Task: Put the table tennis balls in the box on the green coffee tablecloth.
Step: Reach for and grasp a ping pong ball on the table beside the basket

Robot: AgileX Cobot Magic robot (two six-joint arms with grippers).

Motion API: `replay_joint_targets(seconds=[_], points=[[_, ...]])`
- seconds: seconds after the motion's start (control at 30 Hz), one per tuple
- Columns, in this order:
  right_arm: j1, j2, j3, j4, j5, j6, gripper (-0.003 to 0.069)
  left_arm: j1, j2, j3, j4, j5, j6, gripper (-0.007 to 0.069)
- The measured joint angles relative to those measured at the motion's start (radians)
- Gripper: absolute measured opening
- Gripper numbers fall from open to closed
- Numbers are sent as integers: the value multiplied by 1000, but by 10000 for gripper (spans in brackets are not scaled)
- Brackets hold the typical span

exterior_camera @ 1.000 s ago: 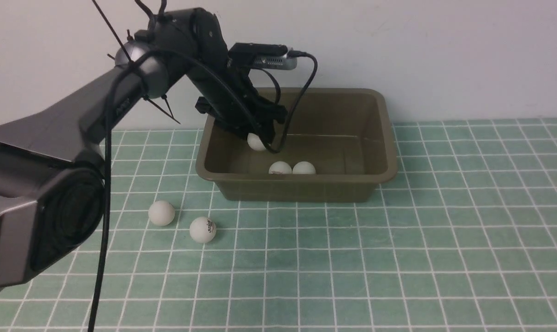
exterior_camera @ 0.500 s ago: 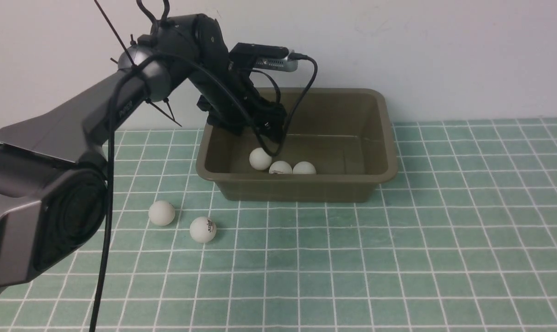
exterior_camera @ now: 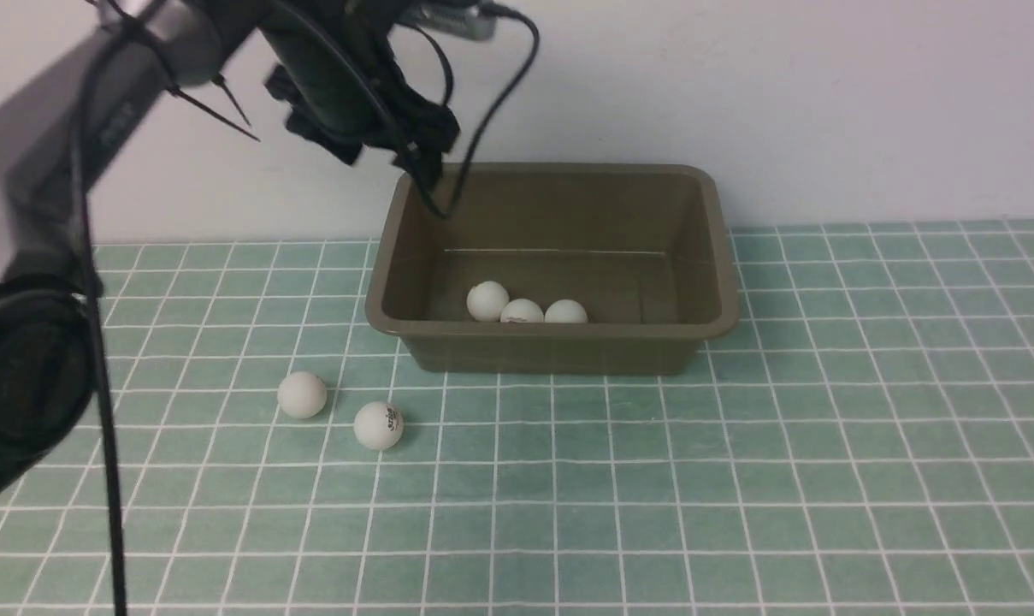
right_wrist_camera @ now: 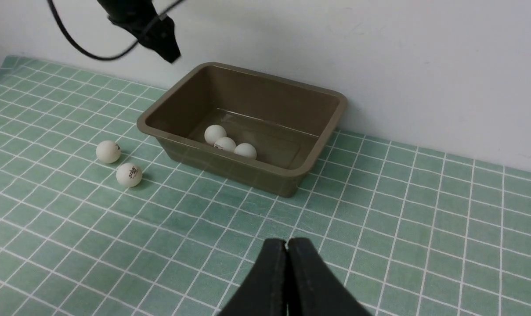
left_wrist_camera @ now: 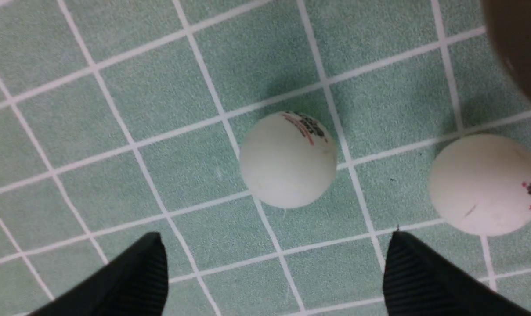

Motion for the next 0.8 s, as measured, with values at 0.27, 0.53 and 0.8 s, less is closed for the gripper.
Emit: replay_joint_targets(seconds=[0.27, 0.53, 0.8], points=[[0, 0, 0, 0, 0, 0, -18, 0, 0, 71, -4, -98, 0, 594], [0, 0, 0, 1, 0, 0, -18, 1, 0, 117, -4, -193, 0, 594], [0, 0, 0, 3, 0, 15, -18, 2, 0, 140, -4, -235, 1, 594]])
